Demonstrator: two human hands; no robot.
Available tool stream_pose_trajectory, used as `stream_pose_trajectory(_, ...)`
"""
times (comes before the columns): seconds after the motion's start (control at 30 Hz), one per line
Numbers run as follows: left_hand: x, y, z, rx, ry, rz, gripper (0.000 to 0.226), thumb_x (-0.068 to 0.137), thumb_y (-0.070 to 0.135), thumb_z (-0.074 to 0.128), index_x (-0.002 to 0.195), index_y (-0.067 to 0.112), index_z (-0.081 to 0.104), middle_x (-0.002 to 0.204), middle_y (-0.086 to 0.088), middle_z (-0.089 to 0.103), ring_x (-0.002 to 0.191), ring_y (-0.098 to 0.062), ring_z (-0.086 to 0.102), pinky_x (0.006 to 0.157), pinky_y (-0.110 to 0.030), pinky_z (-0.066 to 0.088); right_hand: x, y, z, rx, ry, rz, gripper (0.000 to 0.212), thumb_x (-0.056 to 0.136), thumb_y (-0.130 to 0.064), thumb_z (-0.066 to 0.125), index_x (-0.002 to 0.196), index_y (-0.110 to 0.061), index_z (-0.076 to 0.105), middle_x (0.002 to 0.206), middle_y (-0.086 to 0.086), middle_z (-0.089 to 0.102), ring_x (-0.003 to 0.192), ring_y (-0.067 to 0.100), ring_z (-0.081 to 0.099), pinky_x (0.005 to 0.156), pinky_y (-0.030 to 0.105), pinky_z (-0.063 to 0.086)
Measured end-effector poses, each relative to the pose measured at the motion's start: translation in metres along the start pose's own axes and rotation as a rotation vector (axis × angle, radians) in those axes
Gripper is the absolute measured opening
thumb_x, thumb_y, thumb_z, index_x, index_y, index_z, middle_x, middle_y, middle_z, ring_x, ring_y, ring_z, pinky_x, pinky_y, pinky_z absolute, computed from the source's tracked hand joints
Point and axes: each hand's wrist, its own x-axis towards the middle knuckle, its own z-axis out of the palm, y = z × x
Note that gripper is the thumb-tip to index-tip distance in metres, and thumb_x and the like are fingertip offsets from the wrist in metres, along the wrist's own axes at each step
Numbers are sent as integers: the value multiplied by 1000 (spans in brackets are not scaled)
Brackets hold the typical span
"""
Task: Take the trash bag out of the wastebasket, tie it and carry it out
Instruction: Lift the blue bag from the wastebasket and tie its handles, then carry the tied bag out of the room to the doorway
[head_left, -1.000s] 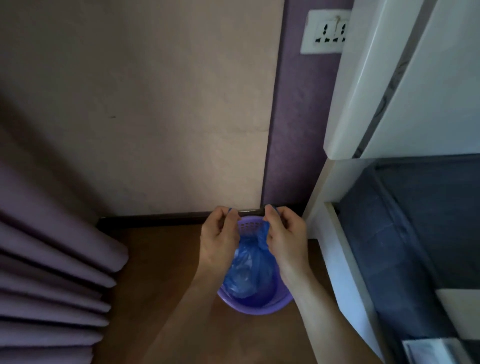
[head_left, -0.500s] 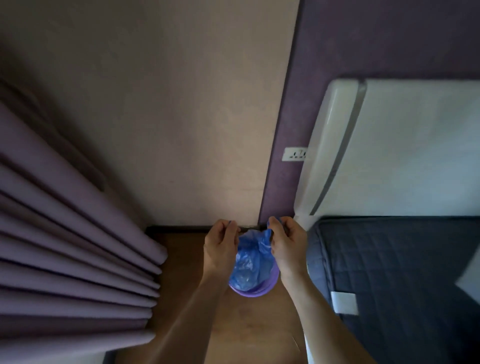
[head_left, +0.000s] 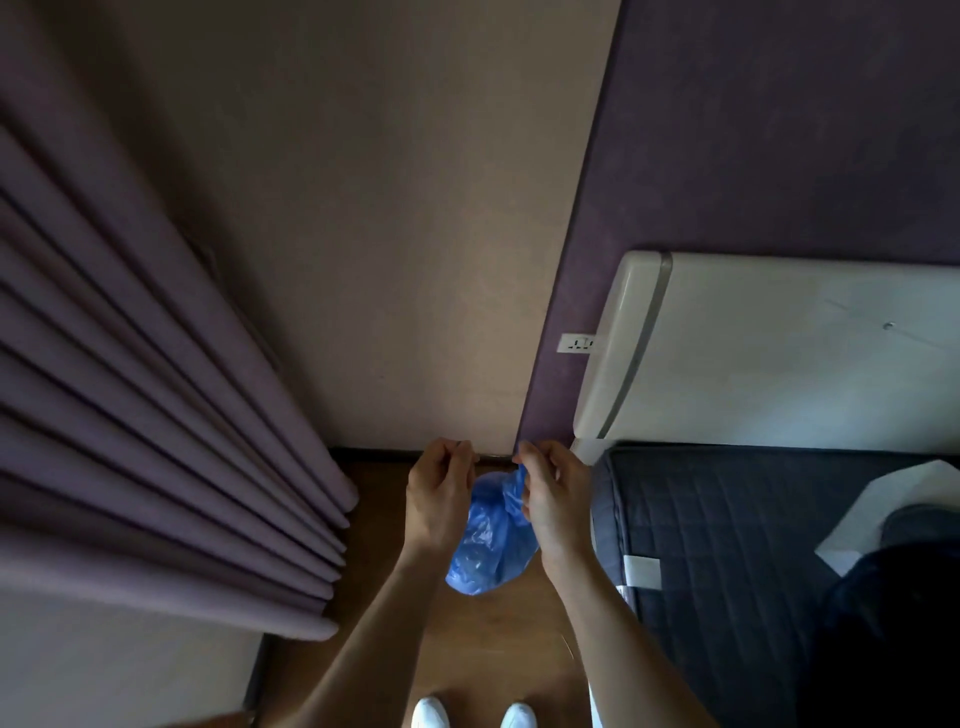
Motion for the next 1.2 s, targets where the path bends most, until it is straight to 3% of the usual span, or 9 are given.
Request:
stream_pose_trajectory(0.17,-13,2,-36,-38,53,12,34,89,26,55,66,1,49,56,-4,48,56,-18,44,59,-39,41,-33,-6,23,-17,-54,-12,35,89,-23,62,56,-32,59,46,-16,52,48,3,48,60,32,38)
stream_pose_trajectory(0.43,-28,2,-91,-59,235,37,30,95,17,55,69,2,50,57,-1,48,56,-14,43,56,-37,40,-55,-13,71,-56,-217,-134,26,90,-20,61,64,-20,60,53,-10,57,54,8,53,58,30,44)
stream_pose_trajectory(0.57,-32,-1,-113,-37,359,53,31,96,18,54,65,14,52,57,1,49,55,-13,44,53,-36,39,-56,-8,95,-66,-360,-163,25,94,-18,62,70,-13,61,58,-6,60,57,10,55,58,29,47)
stream_pose_trajectory(0.73,-41,-2,-134,-43,611,33,33,91,16,56,60,22,48,56,2,46,55,-13,42,54,-39,38,-51,-7,132,-59,-611,-163,26,92,-21,62,69,-9,59,57,-7,57,58,9,52,59,29,46)
stream_pose_trajectory(1.0,-98,-12,-147,-33,1047,14,27,94,13,56,68,9,54,59,0,48,56,-10,43,55,-32,37,-85,-9,163,-69,-1053,-216,23,94,-15,65,72,-8,61,60,-10,62,57,2,55,59,15,43)
stream_pose_trajectory(1.07,-121,-19,-147,-36,1143,13,27,92,22,56,68,11,53,58,1,48,57,-12,43,55,-34,36,-107,-7,162,-63,-1168,-225,22,93,-16,64,73,-8,62,59,-12,61,57,1,55,59,17,43)
stream_pose_trajectory(1.2,-173,-30,-148,-47,1319,-3,30,89,32,55,72,7,54,59,-2,47,57,-14,42,57,-37,37,-158,1,155,-42,-1396,-200,22,91,-24,63,74,-9,62,62,6,62,59,6,55,61,28,47)
